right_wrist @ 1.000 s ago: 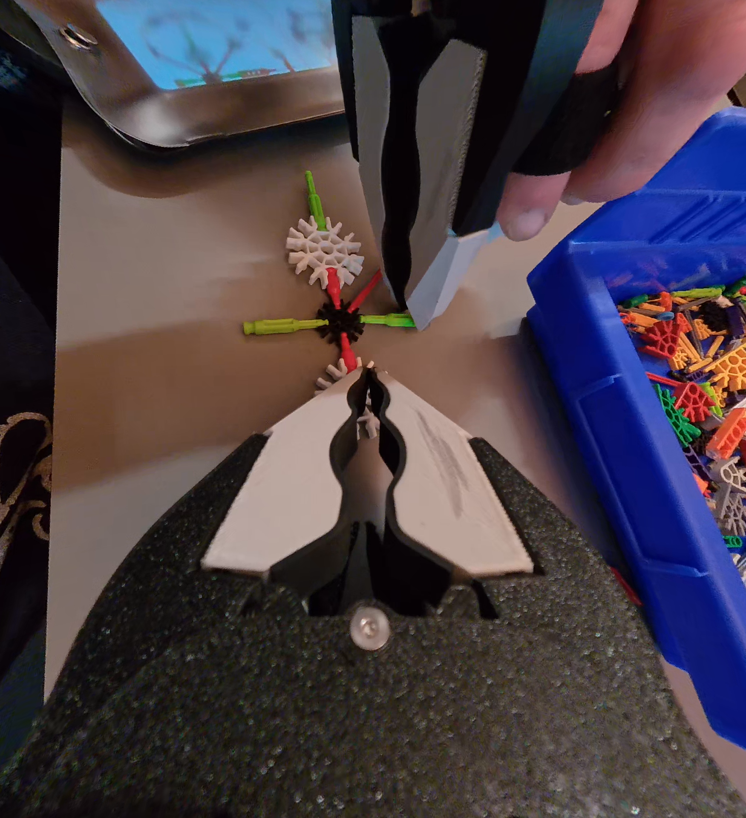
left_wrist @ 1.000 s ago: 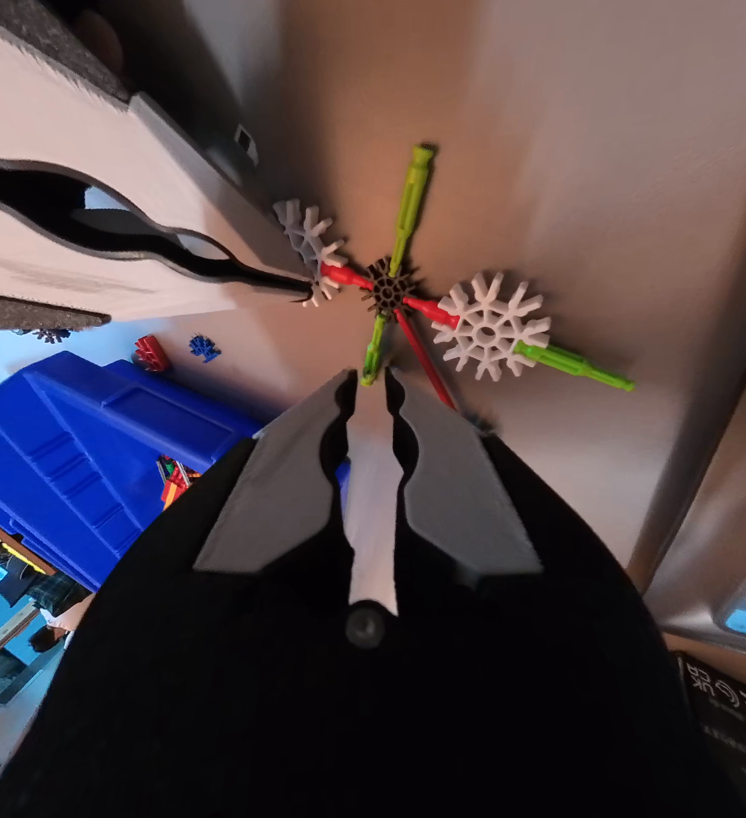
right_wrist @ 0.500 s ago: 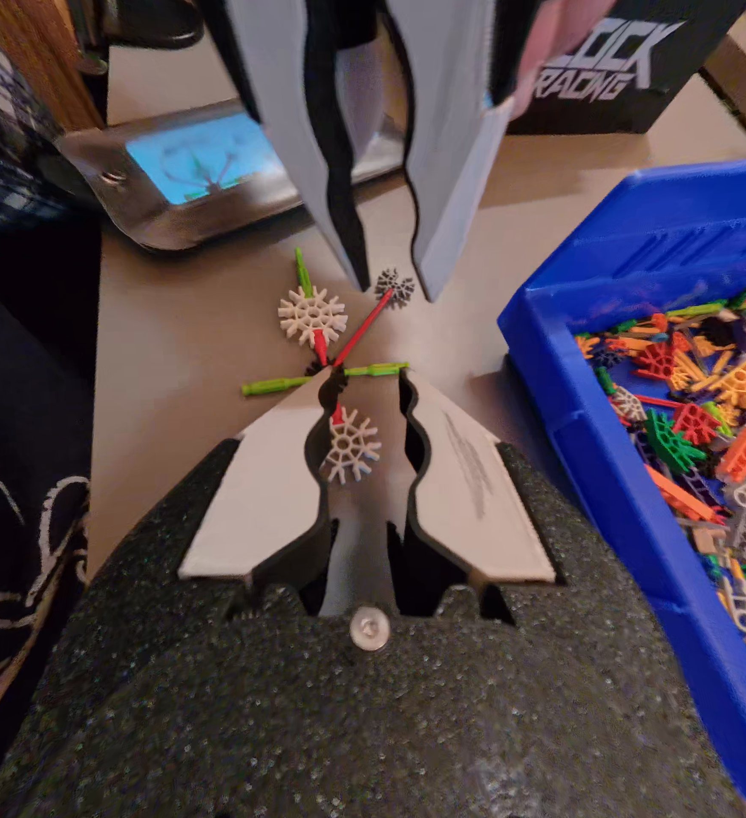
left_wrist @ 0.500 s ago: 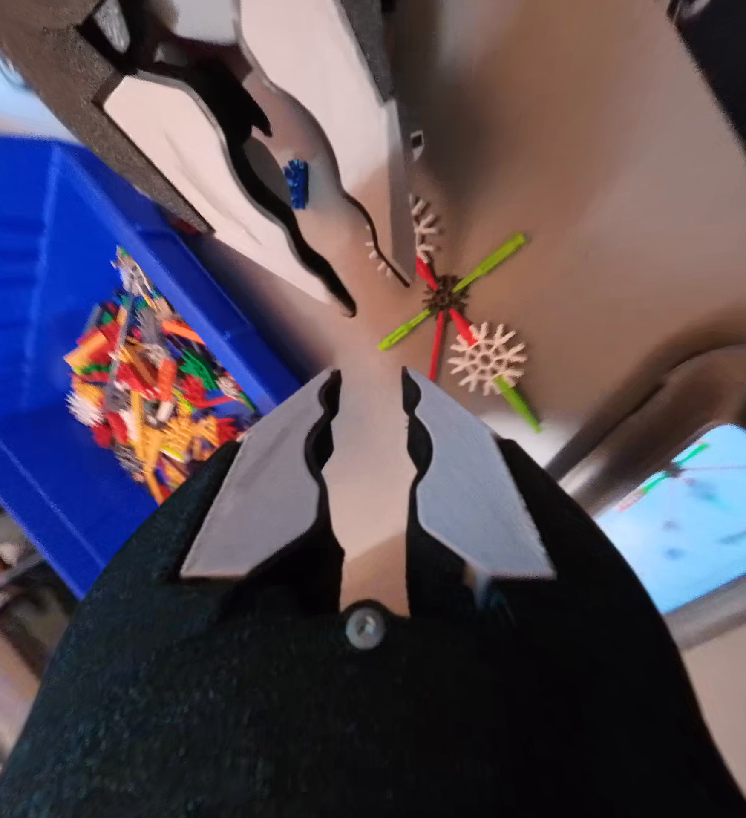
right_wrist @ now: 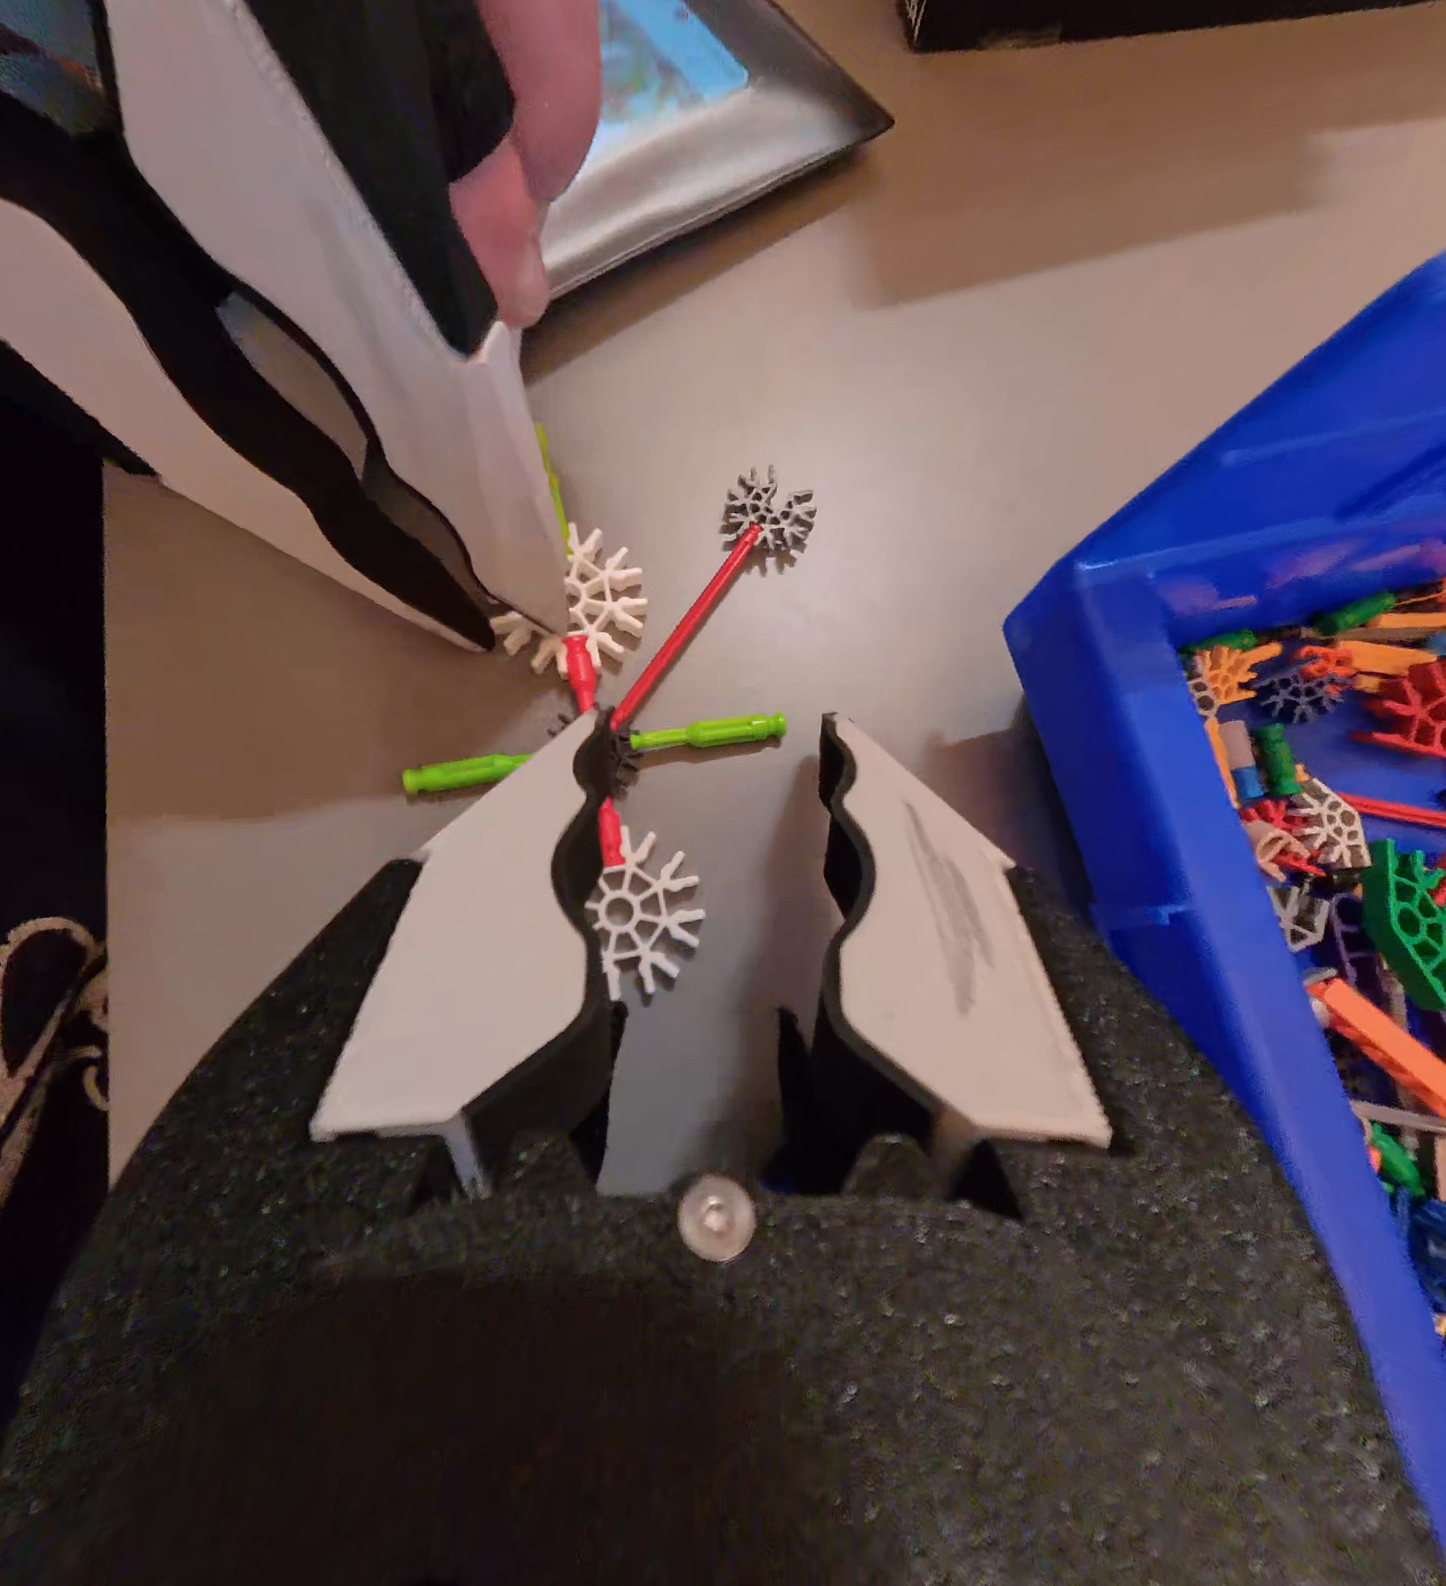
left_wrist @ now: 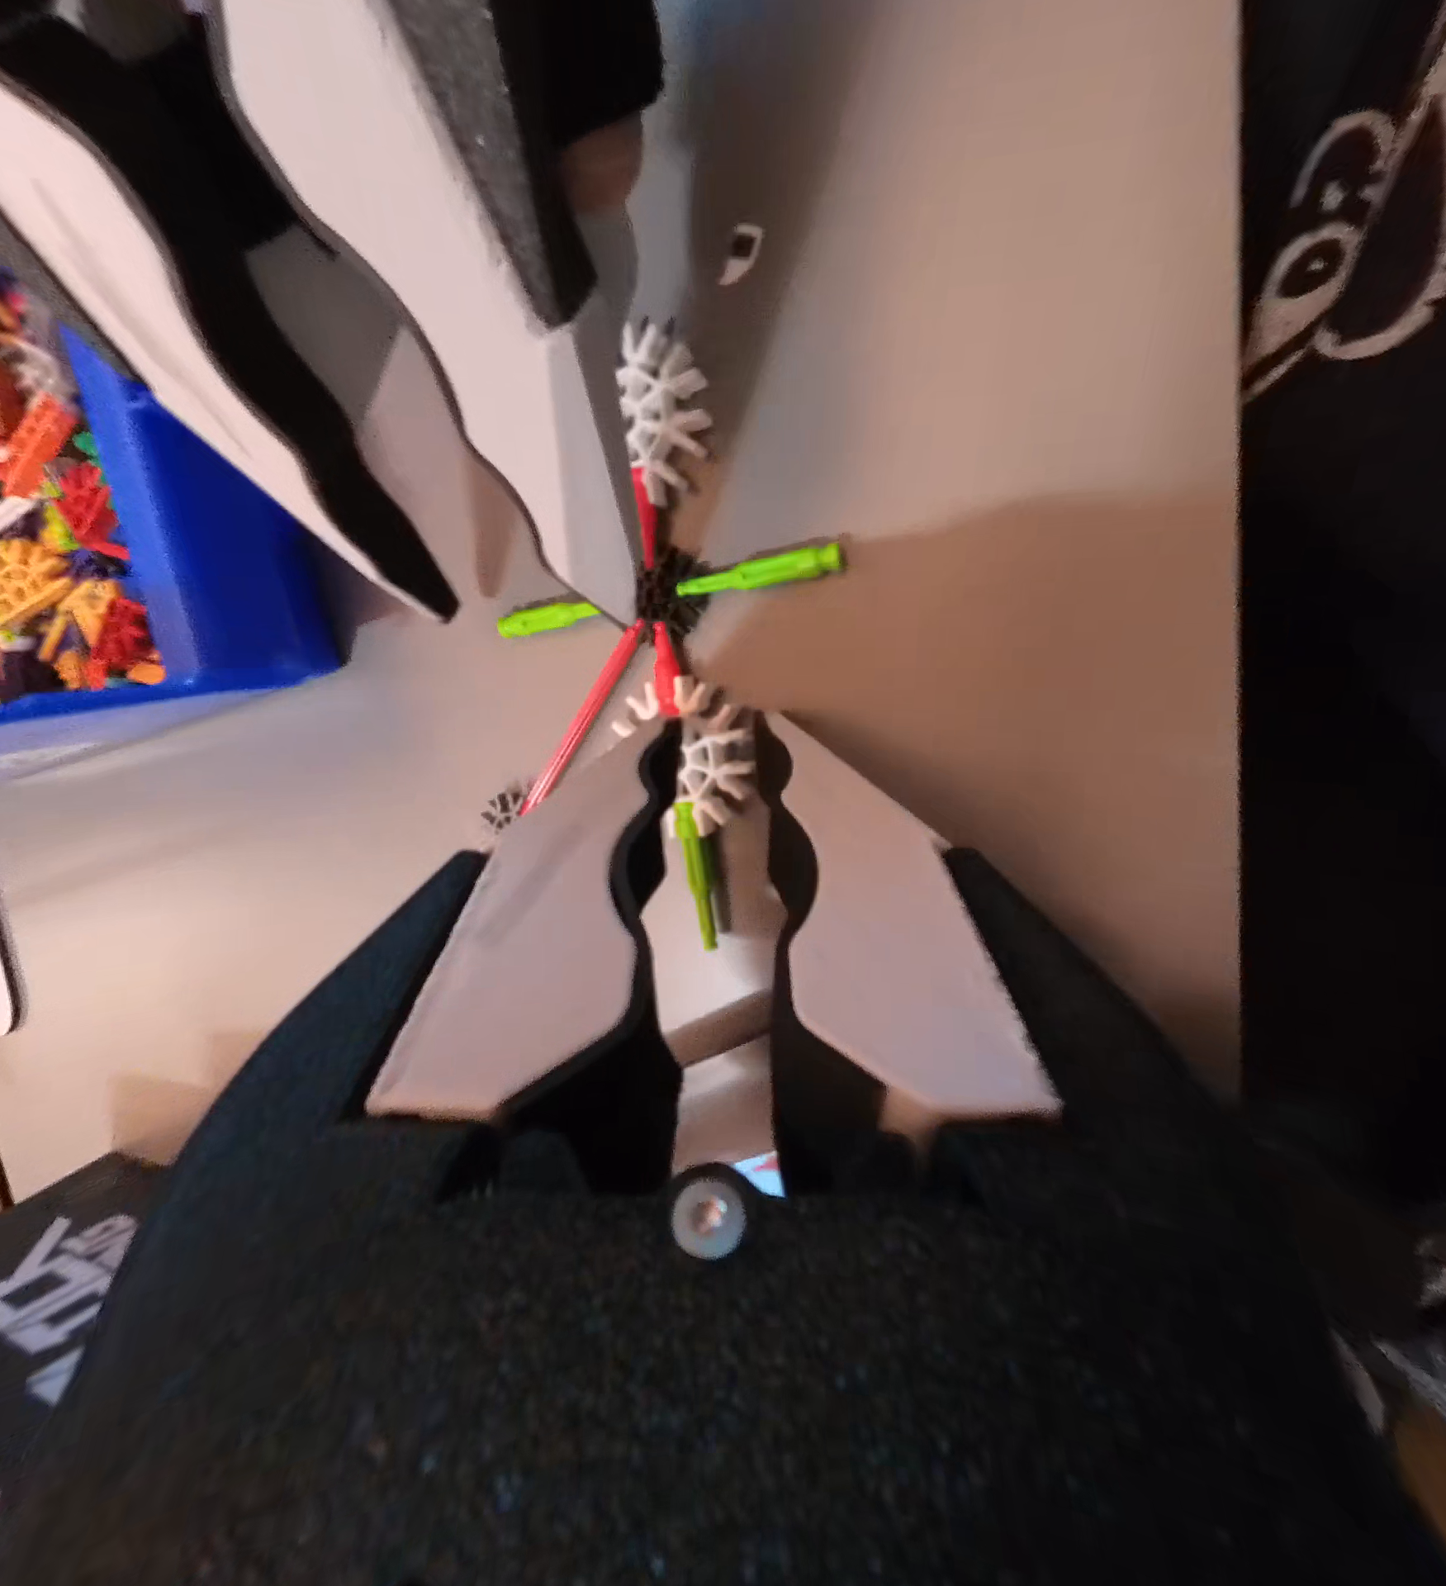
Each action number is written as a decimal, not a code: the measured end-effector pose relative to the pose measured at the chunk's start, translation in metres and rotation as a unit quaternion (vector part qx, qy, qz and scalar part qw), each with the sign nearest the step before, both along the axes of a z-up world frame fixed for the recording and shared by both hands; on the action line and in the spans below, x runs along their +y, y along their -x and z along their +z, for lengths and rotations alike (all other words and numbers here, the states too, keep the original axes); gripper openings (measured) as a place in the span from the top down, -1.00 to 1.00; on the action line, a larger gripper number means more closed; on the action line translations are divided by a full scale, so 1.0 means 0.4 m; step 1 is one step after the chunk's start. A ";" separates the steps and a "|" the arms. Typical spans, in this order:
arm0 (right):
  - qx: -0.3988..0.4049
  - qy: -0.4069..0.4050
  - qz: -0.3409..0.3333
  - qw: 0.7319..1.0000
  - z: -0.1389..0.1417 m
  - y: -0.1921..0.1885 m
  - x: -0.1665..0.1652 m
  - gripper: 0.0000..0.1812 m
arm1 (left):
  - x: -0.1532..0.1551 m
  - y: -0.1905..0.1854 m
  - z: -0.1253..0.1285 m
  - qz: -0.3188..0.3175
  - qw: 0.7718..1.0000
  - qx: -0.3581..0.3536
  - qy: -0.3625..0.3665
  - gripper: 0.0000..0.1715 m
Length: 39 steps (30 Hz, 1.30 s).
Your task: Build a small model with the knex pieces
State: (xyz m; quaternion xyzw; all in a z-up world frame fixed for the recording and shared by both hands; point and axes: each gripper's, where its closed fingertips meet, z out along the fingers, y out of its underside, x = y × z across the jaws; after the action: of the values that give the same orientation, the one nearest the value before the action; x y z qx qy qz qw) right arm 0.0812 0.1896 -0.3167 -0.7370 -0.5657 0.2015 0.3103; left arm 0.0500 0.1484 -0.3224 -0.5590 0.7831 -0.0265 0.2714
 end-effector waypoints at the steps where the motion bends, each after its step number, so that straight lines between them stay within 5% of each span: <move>1: -0.007 0.001 0.004 1.000 -0.006 0.000 0.001 0.48 | 0.001 0.000 0.000 0.001 1.000 -0.008 -0.003 0.82; 22: 0.037 0.019 0.020 0.999 0.010 -0.003 0.001 0.73 | 0.006 0.000 0.001 0.001 1.000 -0.031 -0.001 0.86; 32: -0.033 -0.026 -0.122 0.992 -0.007 -0.047 0.104 0.77 | -0.005 -0.005 0.002 0.029 0.999 -0.035 0.008 0.86; 34: -0.038 -0.025 -0.139 0.989 -0.019 -0.051 0.116 0.93 | -0.008 -0.012 0.001 0.038 0.998 -0.041 0.009 0.86; 39: -0.032 -0.002 -0.149 0.988 -0.019 -0.050 0.116 0.94 | -0.014 -0.019 0.007 0.061 0.997 -0.046 0.002 0.81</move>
State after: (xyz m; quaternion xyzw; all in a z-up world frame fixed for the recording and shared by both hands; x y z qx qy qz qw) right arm 0.1011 0.2361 -0.3244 -0.8184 -0.4598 0.1278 0.3202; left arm 0.0578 0.1430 -0.3197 -0.6048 0.7337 -0.0374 0.3074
